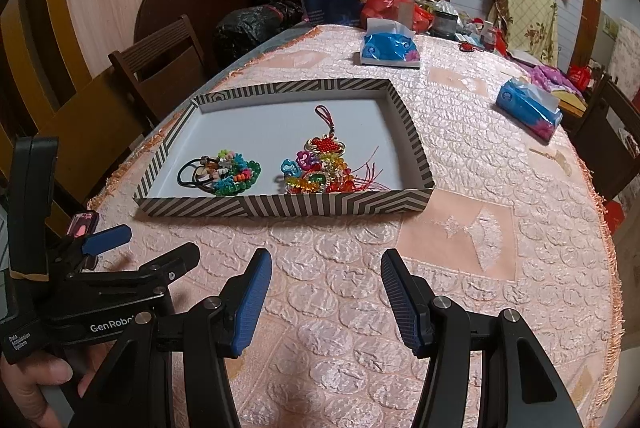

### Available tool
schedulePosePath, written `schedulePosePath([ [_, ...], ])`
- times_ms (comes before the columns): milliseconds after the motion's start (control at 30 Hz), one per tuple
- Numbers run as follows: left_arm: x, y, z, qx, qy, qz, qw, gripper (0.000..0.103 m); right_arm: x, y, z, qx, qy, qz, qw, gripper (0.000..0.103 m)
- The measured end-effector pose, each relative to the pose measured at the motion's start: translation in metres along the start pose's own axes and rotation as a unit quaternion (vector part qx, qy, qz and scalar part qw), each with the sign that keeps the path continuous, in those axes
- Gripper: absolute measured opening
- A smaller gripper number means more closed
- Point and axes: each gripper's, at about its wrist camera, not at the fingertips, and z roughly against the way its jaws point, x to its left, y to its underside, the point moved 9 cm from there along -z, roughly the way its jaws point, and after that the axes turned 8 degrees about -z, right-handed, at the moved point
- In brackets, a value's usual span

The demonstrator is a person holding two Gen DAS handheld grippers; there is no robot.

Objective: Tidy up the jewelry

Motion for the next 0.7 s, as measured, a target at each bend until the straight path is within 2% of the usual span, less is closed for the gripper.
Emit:
schedulePosePath([
  [200, 0.009, 0.003, -0.005, 0.008, -0.019, 0.004, 0.9998, 0.099, 0.002, 0.0, -0.005, 0.002, 0.005, 0.008, 1.0, 0.055],
  [700, 0.012, 0.002, -0.008, 0.007, -0.025, 0.004, 0.9997, 0.099, 0.007, -0.002, -0.011, 0.007, -0.004, 0.004, 1.0, 0.055],
])
